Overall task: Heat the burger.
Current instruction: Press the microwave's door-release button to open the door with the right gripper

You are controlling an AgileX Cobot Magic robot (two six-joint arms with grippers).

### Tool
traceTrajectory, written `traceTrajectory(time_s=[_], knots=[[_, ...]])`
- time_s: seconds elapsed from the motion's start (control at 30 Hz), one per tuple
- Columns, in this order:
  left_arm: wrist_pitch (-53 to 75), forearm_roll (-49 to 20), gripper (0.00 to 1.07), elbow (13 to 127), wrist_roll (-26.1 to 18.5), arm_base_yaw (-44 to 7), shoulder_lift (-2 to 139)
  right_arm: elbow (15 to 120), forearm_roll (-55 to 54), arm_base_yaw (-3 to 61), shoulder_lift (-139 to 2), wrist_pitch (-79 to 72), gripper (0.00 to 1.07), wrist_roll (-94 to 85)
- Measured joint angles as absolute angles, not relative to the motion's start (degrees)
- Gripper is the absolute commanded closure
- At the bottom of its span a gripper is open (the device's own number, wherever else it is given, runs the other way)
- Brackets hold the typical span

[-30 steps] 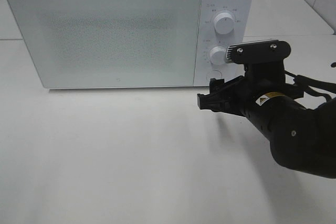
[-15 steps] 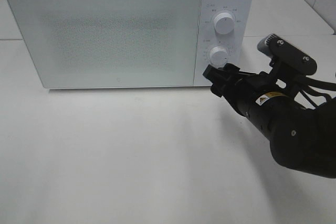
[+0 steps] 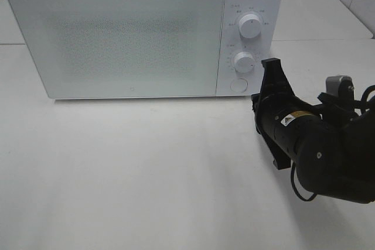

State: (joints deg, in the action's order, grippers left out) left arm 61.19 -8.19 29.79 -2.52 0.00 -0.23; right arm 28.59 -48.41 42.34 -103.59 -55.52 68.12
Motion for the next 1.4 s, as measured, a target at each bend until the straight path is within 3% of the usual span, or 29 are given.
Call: traceTrajectory(time_s=[0.03,0.7,1.4], knots=[[61.19,-8.19,0.09,29.79,-2.52,0.0,-0.23,28.59,-48.41,42.34,-103.59,-55.58,1.07,69.96],[61.19,-8.19,0.09,29.79,-2.52,0.0,-0.23,28.93,-48.36,39.65,-103.71,-55.52,1.07,70.93],[61.19,-8.19,0.09,29.79,-2.52,0.0,-0.23,42.91,-42.34,34.55,-115.34,-51.74,1.07,72.65]])
